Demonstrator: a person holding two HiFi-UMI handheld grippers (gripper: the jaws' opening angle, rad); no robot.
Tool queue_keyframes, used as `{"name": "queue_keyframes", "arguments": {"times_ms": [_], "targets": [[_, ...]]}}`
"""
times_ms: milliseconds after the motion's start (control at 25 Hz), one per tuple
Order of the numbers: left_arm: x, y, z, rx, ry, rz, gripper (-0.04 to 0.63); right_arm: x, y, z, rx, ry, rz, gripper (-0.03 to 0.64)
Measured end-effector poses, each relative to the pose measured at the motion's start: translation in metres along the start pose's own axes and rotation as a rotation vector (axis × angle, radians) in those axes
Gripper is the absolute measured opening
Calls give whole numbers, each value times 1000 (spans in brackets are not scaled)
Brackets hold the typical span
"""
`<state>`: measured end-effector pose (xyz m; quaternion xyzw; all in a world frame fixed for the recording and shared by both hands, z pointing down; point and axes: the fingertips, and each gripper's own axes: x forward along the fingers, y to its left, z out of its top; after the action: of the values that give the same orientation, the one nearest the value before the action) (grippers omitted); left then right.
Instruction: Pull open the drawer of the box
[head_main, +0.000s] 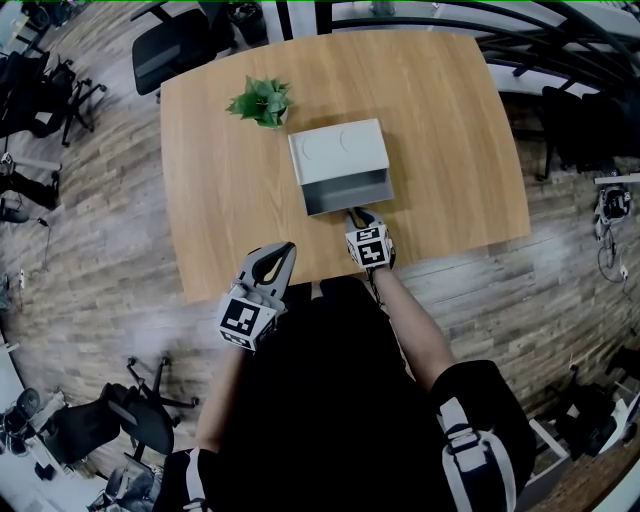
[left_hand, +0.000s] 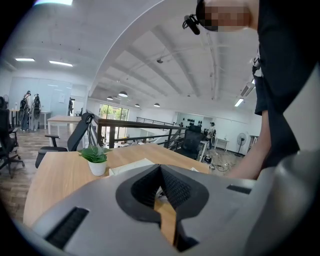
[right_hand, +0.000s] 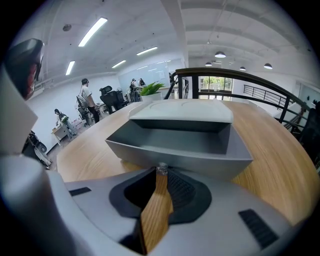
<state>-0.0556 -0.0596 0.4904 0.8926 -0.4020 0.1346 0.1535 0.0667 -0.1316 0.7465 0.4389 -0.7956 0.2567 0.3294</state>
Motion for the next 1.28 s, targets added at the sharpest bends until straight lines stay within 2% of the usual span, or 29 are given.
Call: {"name": "queue_keyframes", "arguments": {"times_ms": [600,1000,1280], "targets": [[2,-13,-2,5,-5,-3,23,-8,2,-18,11,3,13,83],[0,-21,-3,7,-7,-4,23,-17,18,-31,-69,26,62,80],[1,-26,-3,8,-8,-8,23,-22,18,-36,-78,31,52,73]]}}
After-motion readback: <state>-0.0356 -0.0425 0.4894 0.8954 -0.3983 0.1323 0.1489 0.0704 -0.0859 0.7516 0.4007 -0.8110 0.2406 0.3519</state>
